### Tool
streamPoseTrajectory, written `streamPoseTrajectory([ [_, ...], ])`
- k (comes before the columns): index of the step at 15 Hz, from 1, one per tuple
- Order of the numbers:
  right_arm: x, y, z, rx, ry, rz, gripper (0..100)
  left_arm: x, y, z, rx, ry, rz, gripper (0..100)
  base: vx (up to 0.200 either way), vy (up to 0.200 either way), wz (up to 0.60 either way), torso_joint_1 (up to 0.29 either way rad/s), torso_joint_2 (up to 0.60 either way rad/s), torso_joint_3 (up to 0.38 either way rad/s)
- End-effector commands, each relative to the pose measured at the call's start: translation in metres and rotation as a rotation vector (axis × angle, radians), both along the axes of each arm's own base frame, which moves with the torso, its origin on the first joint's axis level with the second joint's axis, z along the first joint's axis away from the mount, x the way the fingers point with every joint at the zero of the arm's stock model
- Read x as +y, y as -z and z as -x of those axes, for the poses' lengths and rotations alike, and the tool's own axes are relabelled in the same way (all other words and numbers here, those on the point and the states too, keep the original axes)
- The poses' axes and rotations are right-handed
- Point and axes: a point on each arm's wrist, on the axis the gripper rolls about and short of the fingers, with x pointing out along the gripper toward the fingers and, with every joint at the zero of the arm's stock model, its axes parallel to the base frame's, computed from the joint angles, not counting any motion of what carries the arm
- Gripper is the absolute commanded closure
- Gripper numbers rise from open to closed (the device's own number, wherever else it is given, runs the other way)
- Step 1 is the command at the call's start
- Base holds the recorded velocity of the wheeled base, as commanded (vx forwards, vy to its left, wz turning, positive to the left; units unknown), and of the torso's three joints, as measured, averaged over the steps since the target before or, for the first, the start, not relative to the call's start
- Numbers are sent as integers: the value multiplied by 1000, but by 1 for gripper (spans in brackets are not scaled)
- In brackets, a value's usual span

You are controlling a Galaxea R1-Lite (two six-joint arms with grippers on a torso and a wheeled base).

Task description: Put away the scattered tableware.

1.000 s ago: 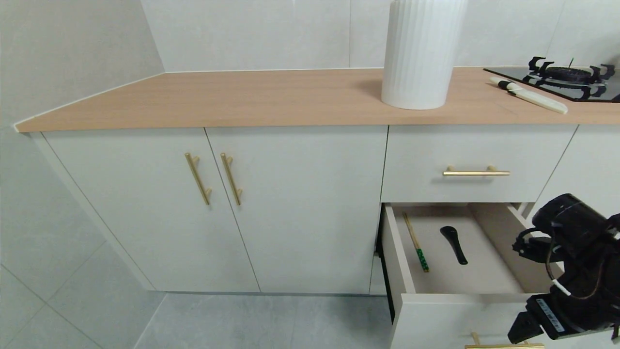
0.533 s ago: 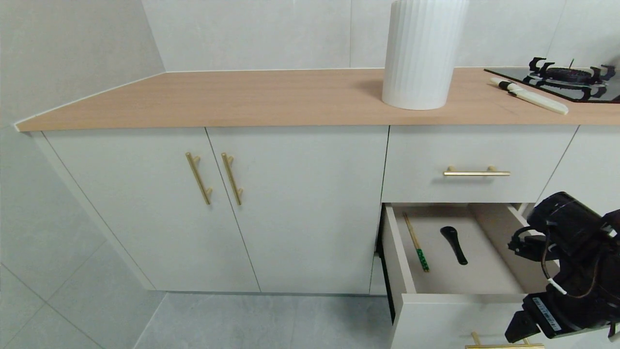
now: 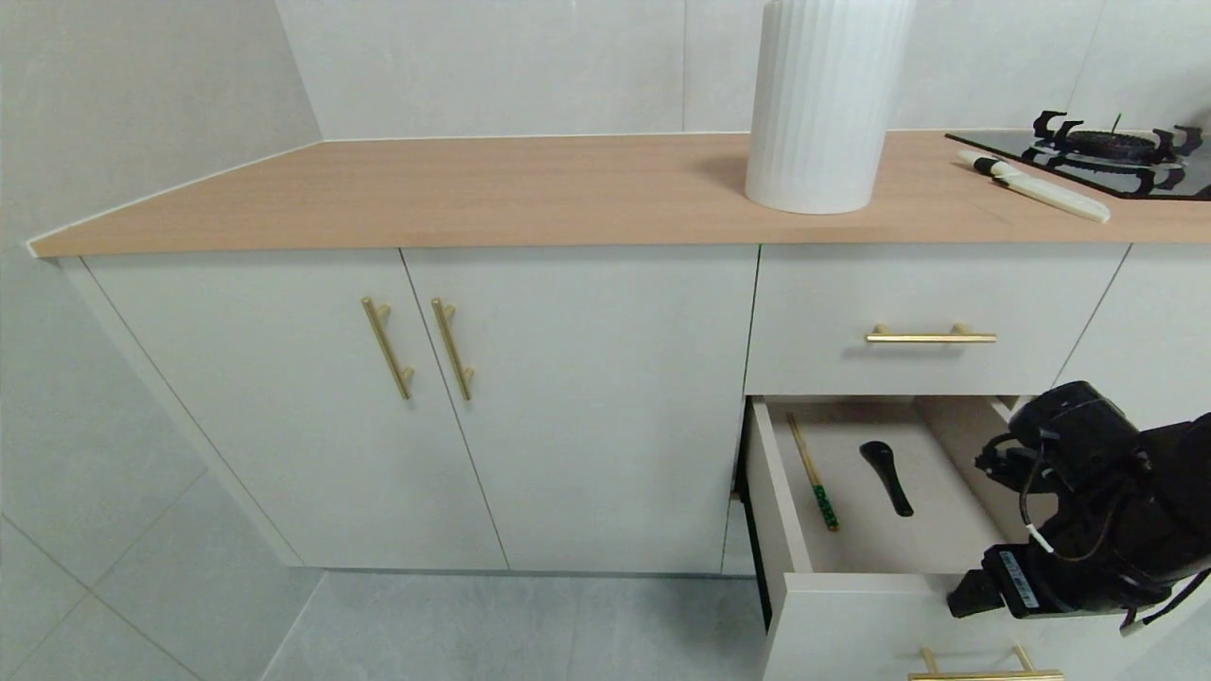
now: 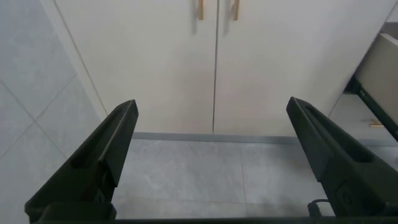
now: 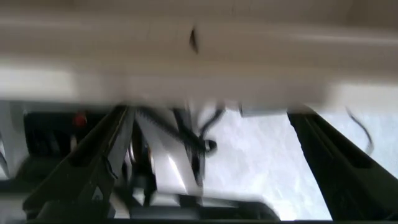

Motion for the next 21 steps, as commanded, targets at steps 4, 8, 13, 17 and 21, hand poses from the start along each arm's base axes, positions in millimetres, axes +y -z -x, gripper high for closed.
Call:
streamPoseTrajectory([
  [4,-4,8,-5,-126,28,-19,0,0,0,0,2,-1,0,0,0,0,0,0,0,0],
  [8,-7,19,-17,-325,56,-29,0,0,0,0,2,-1,0,0,0,0,0,0,0,0],
  [13,-9,36,-29,-333,72,-26,0,0,0,0,2,-1,0,0,0,0,0,0,0,0],
  [17,-16,54,-47,-483,105,-50,0,0,0,0,2,-1,0,0,0,0,0,0,0,0],
  [21,-15,61,-55,-606,110,-68,0,0,0,0,2,-1,0,0,0,0,0,0,0,0],
])
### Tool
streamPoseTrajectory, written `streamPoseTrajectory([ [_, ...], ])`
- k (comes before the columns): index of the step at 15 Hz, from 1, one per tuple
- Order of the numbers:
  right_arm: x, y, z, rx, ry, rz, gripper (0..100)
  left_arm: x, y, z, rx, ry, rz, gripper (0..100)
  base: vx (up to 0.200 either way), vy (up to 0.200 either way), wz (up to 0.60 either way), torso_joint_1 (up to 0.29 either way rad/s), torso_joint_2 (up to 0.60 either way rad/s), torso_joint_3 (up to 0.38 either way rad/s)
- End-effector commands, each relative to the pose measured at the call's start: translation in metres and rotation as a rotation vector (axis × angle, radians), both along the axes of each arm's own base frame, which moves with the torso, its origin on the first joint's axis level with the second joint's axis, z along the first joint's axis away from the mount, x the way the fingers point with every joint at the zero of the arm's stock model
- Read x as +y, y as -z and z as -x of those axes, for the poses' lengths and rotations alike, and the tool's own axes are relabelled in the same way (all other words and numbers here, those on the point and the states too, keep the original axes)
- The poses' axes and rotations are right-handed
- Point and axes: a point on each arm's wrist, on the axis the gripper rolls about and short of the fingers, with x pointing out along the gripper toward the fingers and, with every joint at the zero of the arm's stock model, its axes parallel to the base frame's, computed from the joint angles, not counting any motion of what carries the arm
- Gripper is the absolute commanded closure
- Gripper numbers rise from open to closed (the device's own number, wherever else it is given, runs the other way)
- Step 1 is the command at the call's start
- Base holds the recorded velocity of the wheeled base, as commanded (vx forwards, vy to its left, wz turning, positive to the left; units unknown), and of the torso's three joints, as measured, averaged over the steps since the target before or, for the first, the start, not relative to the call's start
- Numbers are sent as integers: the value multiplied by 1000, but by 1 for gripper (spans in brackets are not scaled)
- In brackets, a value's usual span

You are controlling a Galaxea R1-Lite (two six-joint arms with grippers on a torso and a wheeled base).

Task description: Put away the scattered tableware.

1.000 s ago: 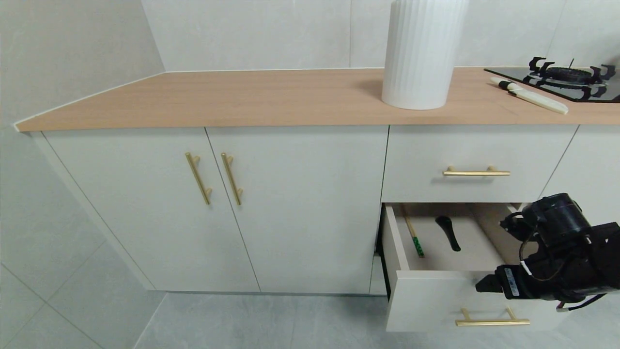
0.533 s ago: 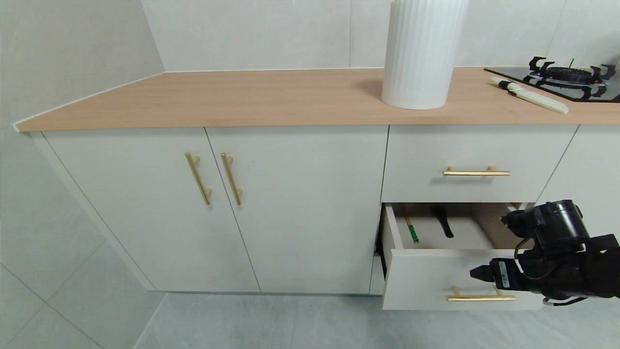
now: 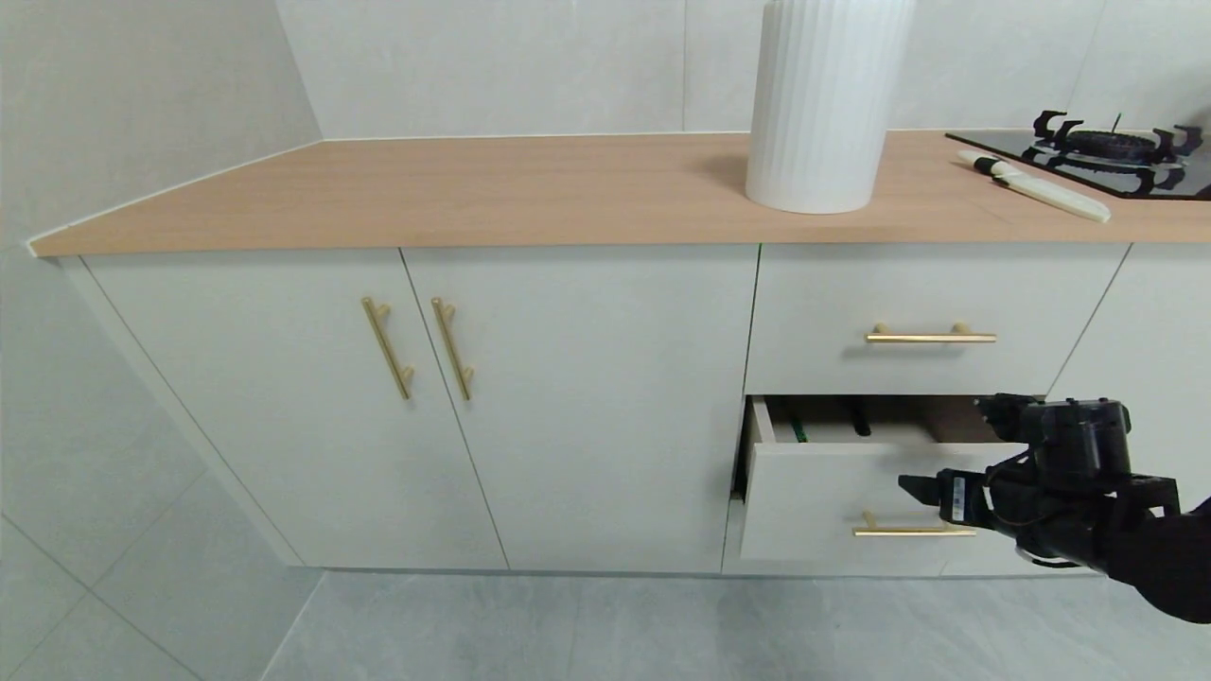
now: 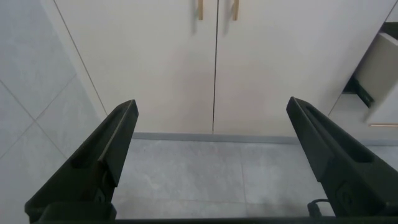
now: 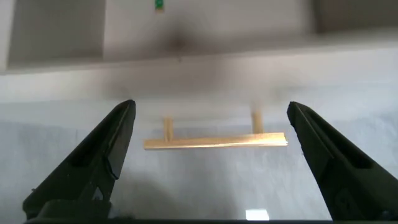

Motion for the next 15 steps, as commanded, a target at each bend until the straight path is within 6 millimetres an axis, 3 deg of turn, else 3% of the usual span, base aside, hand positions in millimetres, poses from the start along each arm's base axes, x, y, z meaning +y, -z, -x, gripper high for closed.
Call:
streamPoseTrajectory([
  [1,0,19,-3,1,3,2,0,0,0,0,2,-1,0,0,0,0,0,0,0,0],
  [7,3,55,-28,-220,87,10,0,0,0,0,2,-1,0,0,0,0,0,0,0,0],
  [15,7,58,-57,-338,109,4,0,0,0,0,2,-1,0,0,0,0,0,0,0,0],
])
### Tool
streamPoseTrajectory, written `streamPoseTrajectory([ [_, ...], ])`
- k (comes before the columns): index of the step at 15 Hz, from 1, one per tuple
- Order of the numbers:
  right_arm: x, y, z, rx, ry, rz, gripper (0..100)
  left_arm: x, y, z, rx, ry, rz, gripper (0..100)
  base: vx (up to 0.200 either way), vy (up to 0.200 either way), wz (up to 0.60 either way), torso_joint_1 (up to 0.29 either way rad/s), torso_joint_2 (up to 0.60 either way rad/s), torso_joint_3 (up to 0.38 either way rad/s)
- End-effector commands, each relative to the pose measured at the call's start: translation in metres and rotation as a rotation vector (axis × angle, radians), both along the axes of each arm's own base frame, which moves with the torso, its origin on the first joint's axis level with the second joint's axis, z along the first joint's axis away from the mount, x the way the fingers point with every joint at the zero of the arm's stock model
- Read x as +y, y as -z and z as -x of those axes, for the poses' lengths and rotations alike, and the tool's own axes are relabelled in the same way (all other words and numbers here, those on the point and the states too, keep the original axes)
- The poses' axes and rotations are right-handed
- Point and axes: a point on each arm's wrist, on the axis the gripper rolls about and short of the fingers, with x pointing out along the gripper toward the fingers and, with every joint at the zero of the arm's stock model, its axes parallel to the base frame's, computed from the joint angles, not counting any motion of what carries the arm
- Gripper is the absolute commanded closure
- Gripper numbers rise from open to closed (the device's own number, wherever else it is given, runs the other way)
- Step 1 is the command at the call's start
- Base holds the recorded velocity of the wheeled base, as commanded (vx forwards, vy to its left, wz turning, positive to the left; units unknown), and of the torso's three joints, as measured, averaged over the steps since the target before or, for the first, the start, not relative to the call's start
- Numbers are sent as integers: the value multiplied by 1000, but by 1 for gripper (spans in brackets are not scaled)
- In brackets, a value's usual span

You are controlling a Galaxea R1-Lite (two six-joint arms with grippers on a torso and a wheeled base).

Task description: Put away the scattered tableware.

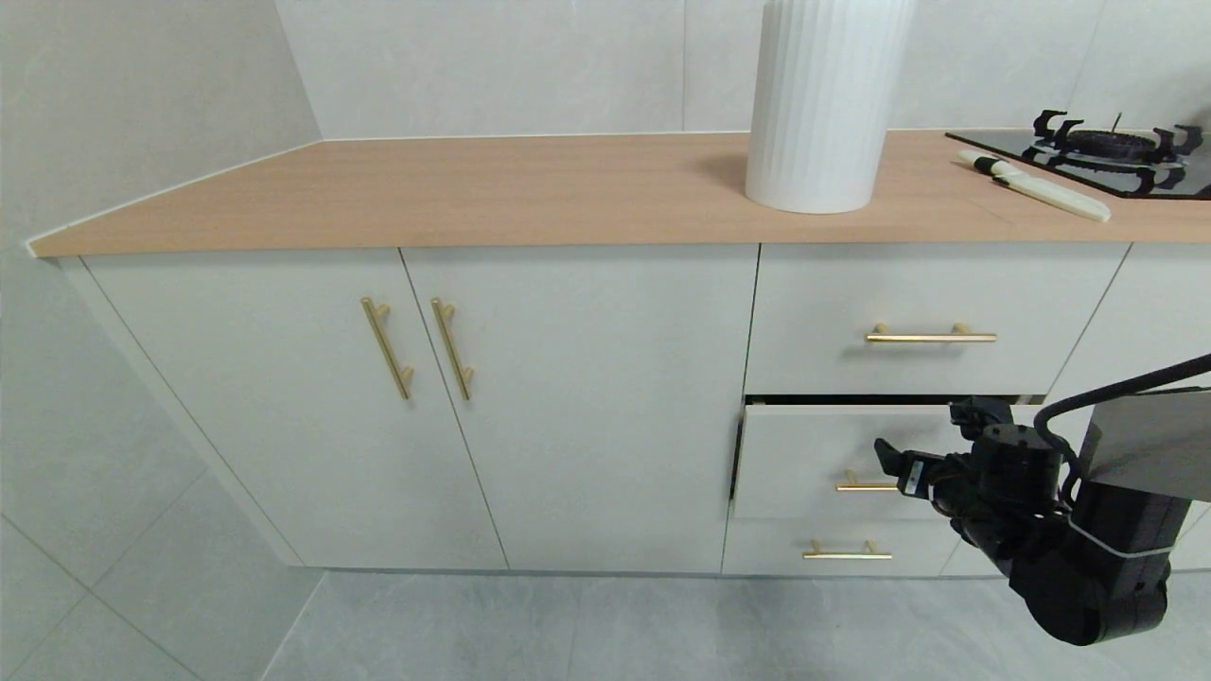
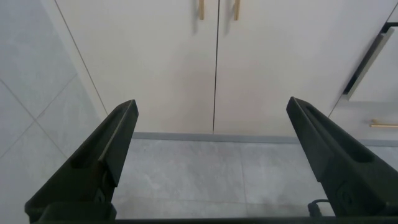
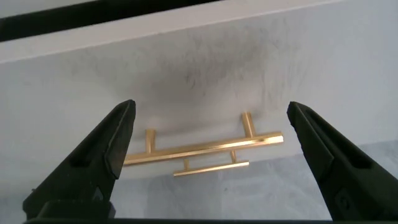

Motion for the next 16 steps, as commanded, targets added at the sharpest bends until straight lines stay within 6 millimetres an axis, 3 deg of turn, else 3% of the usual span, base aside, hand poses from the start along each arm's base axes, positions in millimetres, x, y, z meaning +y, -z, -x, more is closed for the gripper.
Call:
streamPoseTrajectory([
  [1,1,3,-7,-11,1,-1,0,0,0,0,2,0,0,0,0,0,0,0,0,0],
  [10,-4,3,-31,-77,61,-2,0,0,0,0,2,0,0,0,0,0,0,0,0,0],
  [16,-9,1,-36,-96,83,-5,0,0,0,0,2,0,0,0,0,0,0,0,0,0],
])
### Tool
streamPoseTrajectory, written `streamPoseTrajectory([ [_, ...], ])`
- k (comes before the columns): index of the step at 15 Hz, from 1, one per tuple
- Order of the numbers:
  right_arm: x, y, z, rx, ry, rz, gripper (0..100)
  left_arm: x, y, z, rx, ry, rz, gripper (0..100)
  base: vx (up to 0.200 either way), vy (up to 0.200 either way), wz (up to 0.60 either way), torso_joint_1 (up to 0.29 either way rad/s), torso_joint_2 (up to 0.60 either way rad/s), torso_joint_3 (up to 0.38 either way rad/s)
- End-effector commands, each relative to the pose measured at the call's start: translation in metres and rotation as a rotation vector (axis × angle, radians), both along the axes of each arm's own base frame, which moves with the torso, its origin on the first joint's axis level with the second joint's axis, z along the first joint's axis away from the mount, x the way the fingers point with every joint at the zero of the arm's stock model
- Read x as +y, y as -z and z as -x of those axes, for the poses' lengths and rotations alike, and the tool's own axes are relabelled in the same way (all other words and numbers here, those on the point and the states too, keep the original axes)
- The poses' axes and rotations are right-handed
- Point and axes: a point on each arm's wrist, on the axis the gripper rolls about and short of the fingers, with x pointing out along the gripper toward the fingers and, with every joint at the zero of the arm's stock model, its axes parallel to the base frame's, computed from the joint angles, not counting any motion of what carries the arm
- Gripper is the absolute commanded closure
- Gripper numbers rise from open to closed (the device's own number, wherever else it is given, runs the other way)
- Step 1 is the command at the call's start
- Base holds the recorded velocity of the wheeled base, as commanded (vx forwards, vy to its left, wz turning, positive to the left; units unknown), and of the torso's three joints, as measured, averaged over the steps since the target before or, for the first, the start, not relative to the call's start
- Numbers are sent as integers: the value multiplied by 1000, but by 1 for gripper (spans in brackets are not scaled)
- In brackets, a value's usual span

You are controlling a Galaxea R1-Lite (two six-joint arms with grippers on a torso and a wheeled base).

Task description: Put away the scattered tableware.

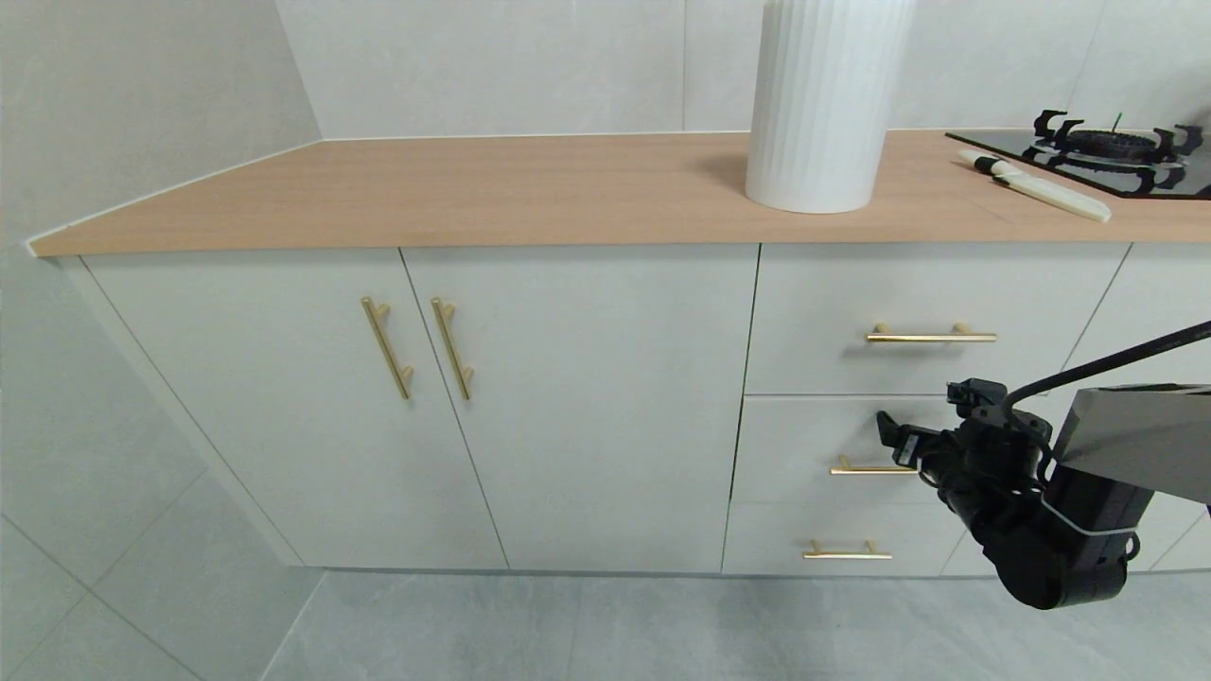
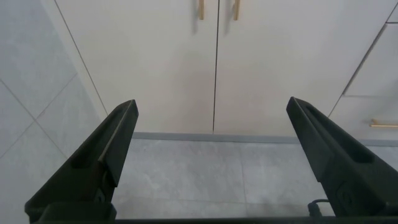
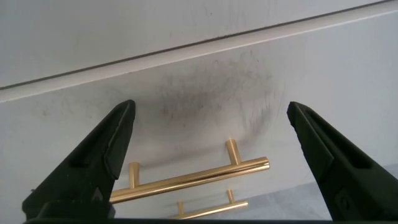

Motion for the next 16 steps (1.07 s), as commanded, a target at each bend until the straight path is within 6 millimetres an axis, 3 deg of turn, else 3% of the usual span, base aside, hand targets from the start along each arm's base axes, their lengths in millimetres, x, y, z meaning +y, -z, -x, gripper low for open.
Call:
streamPoseTrajectory([
  [1,-1,0,0,-1,2,0,0,0,0,0,2,2,0,0,0,0,0,0,0,0],
  [8,-3,-3,-5,-27,40,-2,0,0,0,0,2,0,0,0,0,0,0,0,0,0],
  [11,-3,-13,5,-24,40,-1,0,0,0,0,2,0,0,0,0,0,0,0,0,0],
  [13,-2,-39,32,-33,17,-3,0,0,0,0,2,0,0,0,0,0,0,0,0,0],
  [16,-5,-106,83,-171,12,-14,0,0,0,0,2,0,0,0,0,0,0,0,0,0],
])
